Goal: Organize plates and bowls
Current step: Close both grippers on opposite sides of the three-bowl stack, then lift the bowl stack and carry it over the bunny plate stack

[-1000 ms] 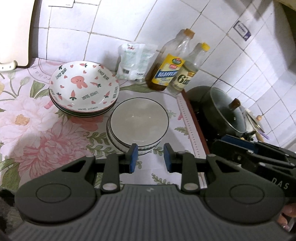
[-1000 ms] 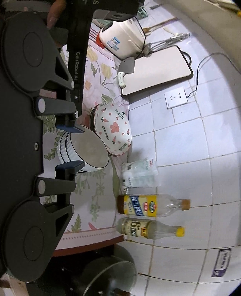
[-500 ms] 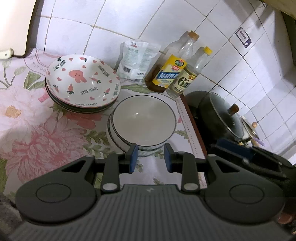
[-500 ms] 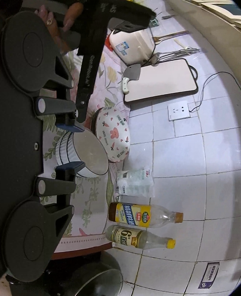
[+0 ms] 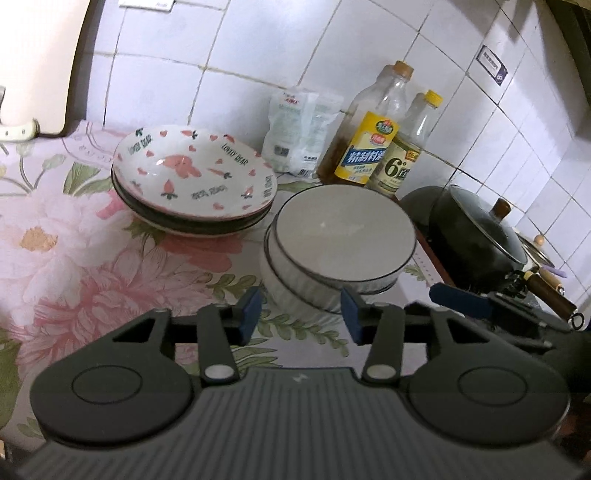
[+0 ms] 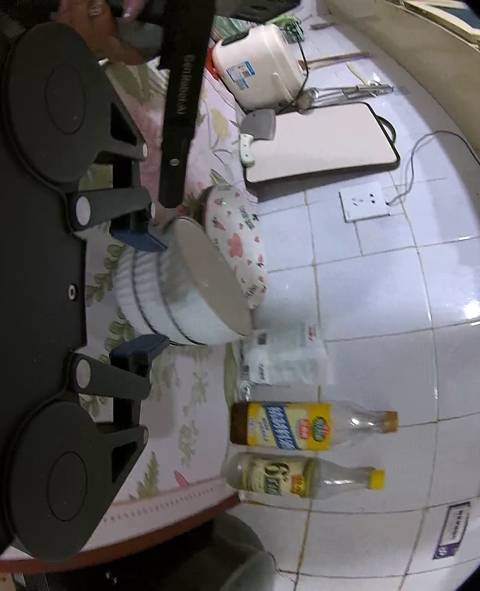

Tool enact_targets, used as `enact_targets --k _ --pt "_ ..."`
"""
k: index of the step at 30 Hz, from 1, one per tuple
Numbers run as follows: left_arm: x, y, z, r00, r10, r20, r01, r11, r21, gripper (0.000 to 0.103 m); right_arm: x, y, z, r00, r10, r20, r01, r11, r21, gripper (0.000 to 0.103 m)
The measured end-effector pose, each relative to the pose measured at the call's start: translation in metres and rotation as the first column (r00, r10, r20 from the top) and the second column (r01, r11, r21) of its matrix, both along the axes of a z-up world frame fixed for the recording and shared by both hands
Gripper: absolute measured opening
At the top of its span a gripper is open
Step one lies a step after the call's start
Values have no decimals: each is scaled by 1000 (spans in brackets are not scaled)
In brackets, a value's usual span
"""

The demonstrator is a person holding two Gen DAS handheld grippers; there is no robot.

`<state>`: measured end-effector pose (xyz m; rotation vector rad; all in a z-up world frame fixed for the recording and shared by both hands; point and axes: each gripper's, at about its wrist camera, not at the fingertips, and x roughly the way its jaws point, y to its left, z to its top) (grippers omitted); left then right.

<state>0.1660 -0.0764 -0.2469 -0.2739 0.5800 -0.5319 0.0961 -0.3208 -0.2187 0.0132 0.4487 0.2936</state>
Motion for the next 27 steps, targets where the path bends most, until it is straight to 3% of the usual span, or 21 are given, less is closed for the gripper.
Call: enact_targets --k 6,9,18,23,27 --pt "8 3 -13 999 -29 -20 28 998 -50 61 7 -5 -35 999 7 34 -6 999 -33 77" --pt "12 6 -15 998 -47 -30 44 994 -102 68 14 -6 -48 999 7 44 -6 1000 -28 91" --pt "32 4 -20 995 -65 -82 50 984 -172 78 33 7 -64 999 34 37 -33 998 -48 92" --pt "40 5 -17 990 -103 -96 77 966 -246 78 50 10 -66 999 46 -5 -46 998 -47 93" --pt "48 3 -13 989 -116 -93 88 961 -261 78 58 15 -66 998 63 -14 -63 997 -44 94"
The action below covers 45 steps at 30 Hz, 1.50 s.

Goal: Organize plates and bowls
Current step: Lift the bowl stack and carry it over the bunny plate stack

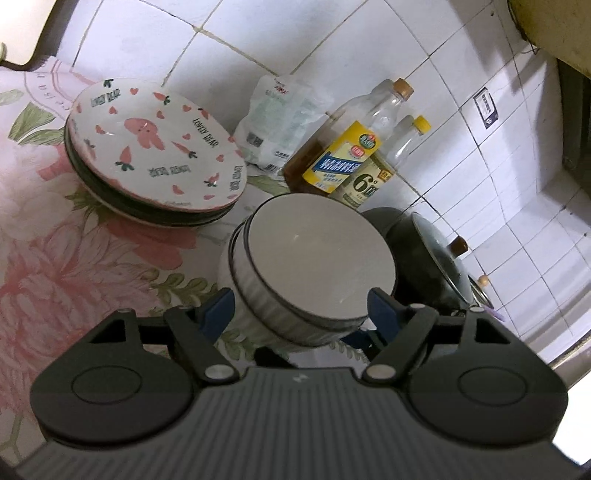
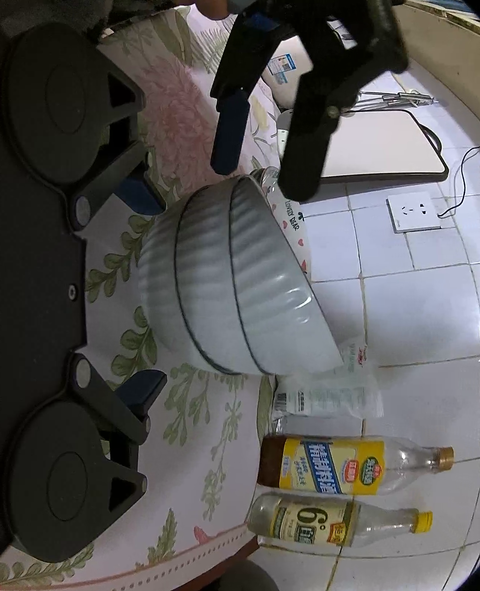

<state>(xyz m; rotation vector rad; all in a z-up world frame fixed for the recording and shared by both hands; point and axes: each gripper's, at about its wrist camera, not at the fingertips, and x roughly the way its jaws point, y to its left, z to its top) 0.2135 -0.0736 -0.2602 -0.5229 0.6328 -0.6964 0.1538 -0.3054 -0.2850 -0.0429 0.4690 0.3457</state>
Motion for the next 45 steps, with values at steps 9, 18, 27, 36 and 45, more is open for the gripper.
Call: enact_targets --k 9,18,27,36,45 --pt "36 -7 -10 989 47 -138 -48 999 -5 73 14 13 4 999 -2 -54 0 999 -38 96" --pt "59 -17 -22 965 97 -245 -82 994 67 43 33 18 7 995 14 -98 -19 999 -47 101" --pt "51 -26 -15 977 107 -185 -80 986 147 39 36 17 4 994 20 -111 -23 999 -24 101" --pt "38 -30 -6 986 76 -150 -46 981 191 40 28 16 5 996 15 -86 -16 1000 -17 101" --pt "6 -32 27 995 8 -102 13 978 207 40 -3 13 33 999 -15 -49 14 1000 -17 101"
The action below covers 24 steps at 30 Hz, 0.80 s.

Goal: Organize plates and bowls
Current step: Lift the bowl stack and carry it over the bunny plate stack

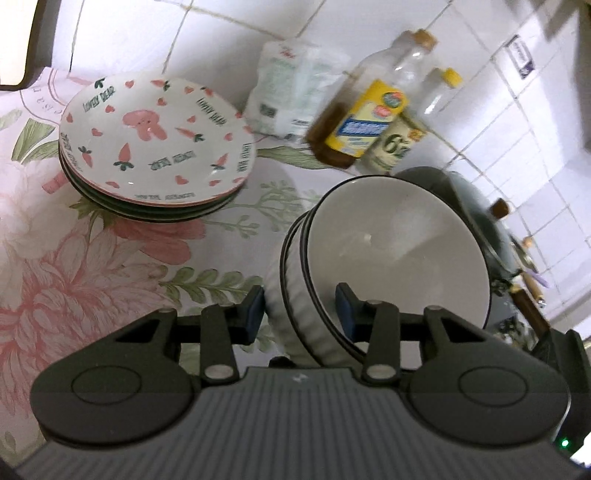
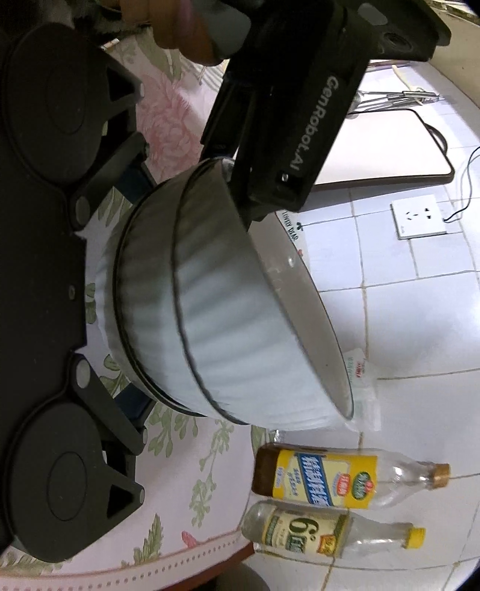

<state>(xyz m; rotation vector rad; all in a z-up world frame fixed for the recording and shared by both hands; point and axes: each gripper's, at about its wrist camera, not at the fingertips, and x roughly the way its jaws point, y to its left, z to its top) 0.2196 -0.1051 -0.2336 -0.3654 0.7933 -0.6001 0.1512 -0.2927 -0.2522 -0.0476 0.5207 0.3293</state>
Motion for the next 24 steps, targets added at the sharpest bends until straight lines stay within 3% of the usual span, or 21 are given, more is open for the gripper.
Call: enact_targets --k 11,24 --pt "-41 13 44 999 -22 38 24 999 -39 40 -35 3 50 999 5 39 -3 999 -41 101" --pt "-27 45 95 997 3 80 -4 1000 9 40 -12 33 92 995 60 80 -59 998 -25 101"
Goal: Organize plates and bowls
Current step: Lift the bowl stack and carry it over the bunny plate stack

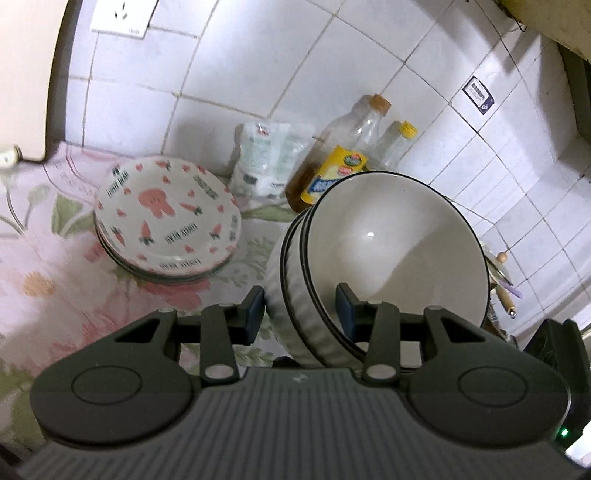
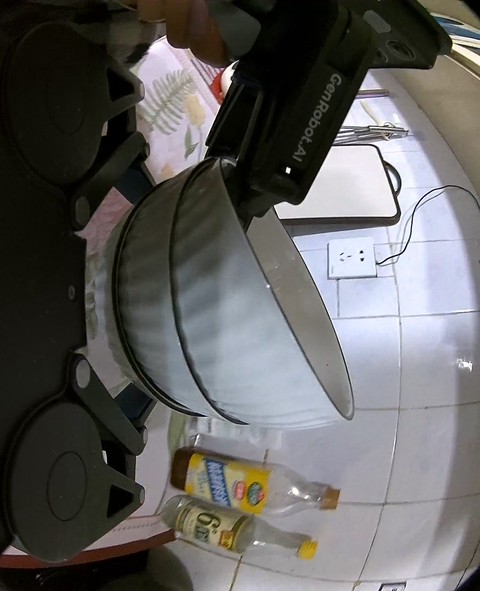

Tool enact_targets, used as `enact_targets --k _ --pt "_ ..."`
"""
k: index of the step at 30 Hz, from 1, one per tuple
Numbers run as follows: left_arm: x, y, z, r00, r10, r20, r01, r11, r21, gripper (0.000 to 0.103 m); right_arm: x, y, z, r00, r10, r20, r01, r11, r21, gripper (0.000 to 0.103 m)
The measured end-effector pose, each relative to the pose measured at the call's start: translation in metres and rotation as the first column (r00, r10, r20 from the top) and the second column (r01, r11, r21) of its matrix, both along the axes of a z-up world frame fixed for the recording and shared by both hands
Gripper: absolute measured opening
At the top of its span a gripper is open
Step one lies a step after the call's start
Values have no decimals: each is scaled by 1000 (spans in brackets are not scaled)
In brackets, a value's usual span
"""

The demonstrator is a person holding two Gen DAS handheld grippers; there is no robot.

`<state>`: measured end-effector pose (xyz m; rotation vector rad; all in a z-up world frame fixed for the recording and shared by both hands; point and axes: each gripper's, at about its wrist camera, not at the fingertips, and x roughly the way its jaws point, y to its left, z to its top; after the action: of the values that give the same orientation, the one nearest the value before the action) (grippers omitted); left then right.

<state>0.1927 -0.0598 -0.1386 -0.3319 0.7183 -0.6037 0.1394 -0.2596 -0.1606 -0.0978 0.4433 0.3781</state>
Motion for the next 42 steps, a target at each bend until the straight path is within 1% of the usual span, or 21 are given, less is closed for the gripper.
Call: enact_targets --k 3,8,13,19,22,25,31,34,37,42 --pt "11 11 6 1000 -1 -9 1 1000 6 40 9 9 6 1000 11 4 -11 1000 2 101" --pt "25 25 11 1000 11 22 -11 1000 21 40 29 25 9 1000 29 10 -29 1000 6 101" --pt "45 37 8 999 41 26 -41 999 18 40 47 42 6 999 32 7 -32 999 23 101" --pt "79 50 -5 997 71 24 -72 997 18 40 80 55 -5 999 36 -10 -36 999 38 101" --pt "94 57 -10 997 80 19 -80 997 4 40 96 60 -11 999 43 -1 -42 999 34 101" --pt "107 61 -15 994 103 23 -104 995 2 40 112 66 -15 999 48 -16 -48 998 37 101" --pt "136 70 -35 991 137 -1 -137 990 -35 40 144 78 -28 997 49 -54 -48 999 19 101" --pt "142 71 -47 991 137 9 -136 989 -56 40 150 79 -36 998 27 -54 -26 1000 6 101" --pt "147 68 -53 991 131 16 -130 991 -33 40 154 79 -45 997 18 -72 -17 1000 18 101" --pt "164 69 -70 991 131 -23 -132 990 -50 40 166 79 -58 995 2 -103 -1 1000 9 101"
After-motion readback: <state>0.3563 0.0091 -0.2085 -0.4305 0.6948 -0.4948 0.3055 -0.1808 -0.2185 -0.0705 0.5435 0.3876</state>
